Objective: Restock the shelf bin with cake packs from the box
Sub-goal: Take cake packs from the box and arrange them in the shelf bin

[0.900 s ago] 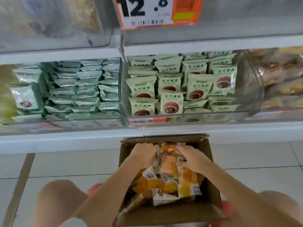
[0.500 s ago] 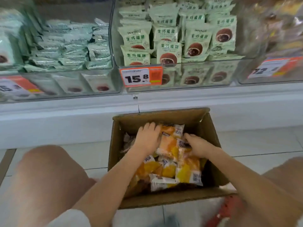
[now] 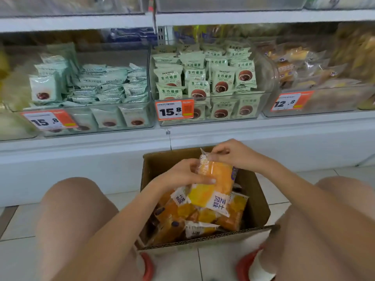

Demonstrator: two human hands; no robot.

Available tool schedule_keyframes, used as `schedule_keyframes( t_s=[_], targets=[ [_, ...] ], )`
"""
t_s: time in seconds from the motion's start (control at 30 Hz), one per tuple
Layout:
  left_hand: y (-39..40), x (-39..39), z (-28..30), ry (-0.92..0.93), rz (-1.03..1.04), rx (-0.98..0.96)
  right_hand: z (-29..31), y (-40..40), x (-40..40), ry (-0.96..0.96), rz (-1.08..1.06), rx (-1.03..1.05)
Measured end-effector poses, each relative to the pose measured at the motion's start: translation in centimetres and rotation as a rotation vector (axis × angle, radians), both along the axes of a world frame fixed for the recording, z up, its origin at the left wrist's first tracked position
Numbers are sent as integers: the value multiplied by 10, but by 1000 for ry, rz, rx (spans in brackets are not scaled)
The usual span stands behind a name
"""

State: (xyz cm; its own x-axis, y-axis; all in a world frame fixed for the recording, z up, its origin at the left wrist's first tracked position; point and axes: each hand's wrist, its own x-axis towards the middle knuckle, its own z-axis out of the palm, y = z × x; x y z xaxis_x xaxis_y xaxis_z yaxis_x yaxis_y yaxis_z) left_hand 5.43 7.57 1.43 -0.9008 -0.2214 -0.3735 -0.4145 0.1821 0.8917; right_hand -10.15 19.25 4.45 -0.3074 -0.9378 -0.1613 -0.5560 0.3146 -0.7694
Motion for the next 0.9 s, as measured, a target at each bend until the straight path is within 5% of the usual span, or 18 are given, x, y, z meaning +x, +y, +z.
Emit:
schedule_keyframes(
  t_s=[0.13, 0.27, 0.37, 0.47, 0.57, 0.67, 0.9],
  targets=[
    [-15, -19, 30, 72, 100, 140, 19, -11, -14, -136, -328, -233],
    [-37, -40, 37, 203, 451, 292, 24, -13, -23, -754, -524, -198],
    [-31, -40, 34, 319, 550, 362, 24, -10, -20, -718, -343, -105],
    [-18, -34, 31, 438, 601, 485, 22, -1, -18, -707, -409, -23],
    [-15, -27, 27, 544, 651, 654, 19, 2, -14, -876, -465, -133],
    [-18, -21, 31, 566, 722, 814, 20, -4, -5, -808, -525, -241],
    [-32, -19, 41, 523, 850, 497, 19, -10, 0, -853, -604, -386]
  ],
)
